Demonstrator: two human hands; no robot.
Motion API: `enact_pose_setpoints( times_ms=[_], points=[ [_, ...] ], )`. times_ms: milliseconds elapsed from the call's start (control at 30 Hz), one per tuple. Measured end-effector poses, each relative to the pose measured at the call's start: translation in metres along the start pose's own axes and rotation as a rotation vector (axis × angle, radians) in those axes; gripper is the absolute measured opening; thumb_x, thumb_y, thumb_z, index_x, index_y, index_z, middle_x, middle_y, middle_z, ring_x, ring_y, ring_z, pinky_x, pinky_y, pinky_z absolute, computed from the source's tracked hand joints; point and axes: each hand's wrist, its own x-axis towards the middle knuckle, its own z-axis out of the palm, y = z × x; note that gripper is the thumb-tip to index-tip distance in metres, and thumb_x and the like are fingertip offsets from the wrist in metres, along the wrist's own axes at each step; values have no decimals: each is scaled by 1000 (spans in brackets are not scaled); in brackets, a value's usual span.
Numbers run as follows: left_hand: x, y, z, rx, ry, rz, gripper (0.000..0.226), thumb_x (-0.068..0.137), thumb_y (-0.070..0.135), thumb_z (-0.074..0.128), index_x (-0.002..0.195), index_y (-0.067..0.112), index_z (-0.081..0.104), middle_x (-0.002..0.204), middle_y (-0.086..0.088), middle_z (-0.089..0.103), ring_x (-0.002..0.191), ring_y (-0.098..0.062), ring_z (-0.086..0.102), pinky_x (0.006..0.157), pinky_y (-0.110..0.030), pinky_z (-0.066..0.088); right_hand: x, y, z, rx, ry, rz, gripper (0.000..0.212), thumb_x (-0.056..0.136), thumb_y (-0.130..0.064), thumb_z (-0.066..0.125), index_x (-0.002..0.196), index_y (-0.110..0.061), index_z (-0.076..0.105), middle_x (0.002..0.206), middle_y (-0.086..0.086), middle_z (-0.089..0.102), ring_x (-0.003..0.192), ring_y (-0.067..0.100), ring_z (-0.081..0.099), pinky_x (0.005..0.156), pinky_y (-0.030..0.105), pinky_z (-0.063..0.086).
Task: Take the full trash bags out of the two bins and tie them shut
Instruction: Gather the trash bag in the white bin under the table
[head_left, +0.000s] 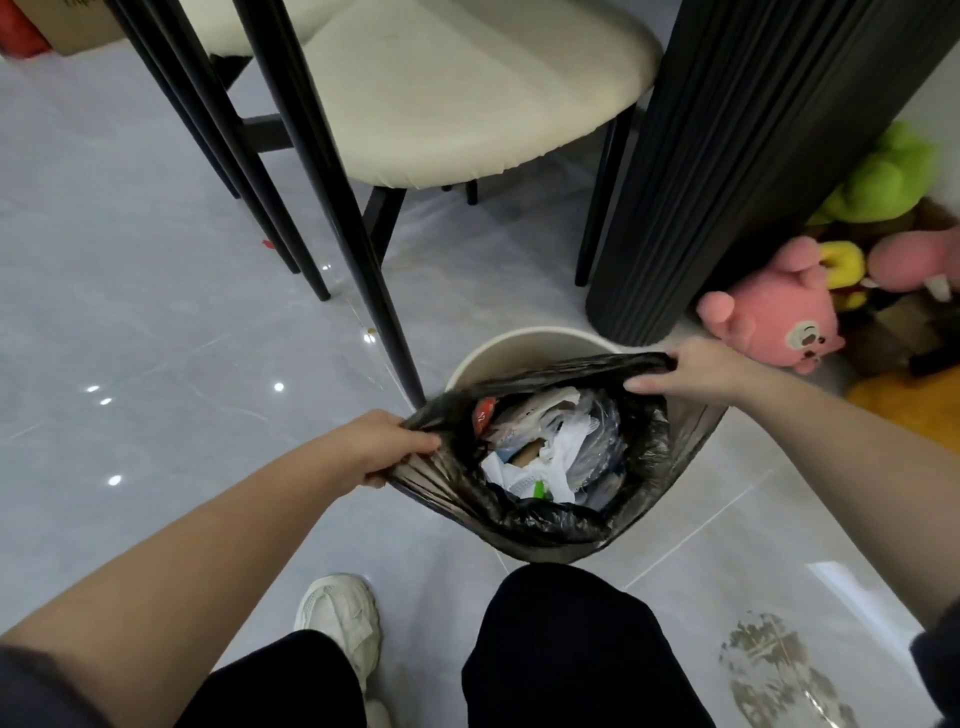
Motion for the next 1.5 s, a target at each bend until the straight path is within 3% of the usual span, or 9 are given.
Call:
enact_pose_setpoints(
  times_ms=[133, 267, 467, 567, 733, 900, 1033, 1333, 1500],
  points=[
    [0, -2, 21, -365, 154, 26, 22, 92, 21, 57, 103, 3, 61, 97, -15, 69, 84, -28, 66, 81, -38, 56, -8, 1, -6, 24, -76, 59, 16, 89, -30, 64, 79, -18, 60, 79, 2, 60, 80, 21, 57, 62, 24, 45],
    [3, -7, 46, -390, 280, -23, 23, 95, 22, 43, 101, 4, 55, 104, -20, 65, 90, -35, 64, 83, -43, 55, -7, -6, 3, 538, 108, 238, 16, 99, -22, 45, 101, -12, 58, 88, 11, 61, 72, 26, 59, 41, 23, 49],
    [5, -4, 47, -1, 414, 35, 32, 98, 22, 37, 111, -1, 55, 101, -18, 58, 86, -33, 55, 73, -35, 45, -2, -7, 15, 295, 306, 189, 30, 99, -22, 40, 106, -3, 63, 113, 23, 62, 105, 37, 57, 76, 32, 41],
    [-4, 0, 33, 219, 279, 148, 45, 95, 42, 45, 109, 3, 62, 101, -14, 64, 92, -30, 59, 83, -34, 47, -5, -8, 13, -1, 307, 61, 35, 99, -27, 39, 106, 0, 61, 117, 26, 62, 110, 43, 55, 90, 40, 45],
    [-13, 0, 11, 435, -100, 82, 44, 73, 54, 70, 101, 21, 68, 100, -3, 68, 91, -18, 64, 89, -33, 52, -18, -8, 4, -266, 265, 57, 46, 97, -47, 39, 113, -10, 60, 110, 20, 62, 102, 37, 58, 77, 38, 46],
    [-5, 3, 15, 186, -28, -35, 37, 87, 39, 63, 103, 6, 63, 91, -10, 67, 79, -24, 64, 76, -32, 53, -18, -14, 3, -96, 69, 92, 41, 86, -49, 60, 97, -10, 58, 106, 10, 61, 96, 27, 57, 77, 28, 44],
    [6, 13, 31, 287, 78, 67, 34, 92, 29, 57, 112, 3, 61, 110, -16, 64, 99, -29, 60, 81, -28, 44, -18, -19, 3, -103, -2, 177, 44, 83, -41, 67, 103, -2, 64, 108, 12, 66, 97, 28, 60, 76, 28, 46],
    [14, 81, 100, 468, 45, 252, 44, 96, 38, 44, 119, 3, 56, 117, -16, 60, 108, -31, 57, 89, -34, 44, -21, 21, -7, -116, 307, 482, 40, 87, -30, 51, 120, -7, 51, 116, 18, 60, 109, 39, 57, 79, 38, 45],
    [9, 100, 101, 316, -23, 255, 20, 93, 26, 47, 85, 10, 56, 79, -9, 53, 70, -25, 53, 56, -27, 42, -23, 32, -12, 36, 472, 388, 32, 90, -23, 44, 116, -5, 50, 109, 25, 61, 103, 44, 57, 77, 40, 46]
  ],
)
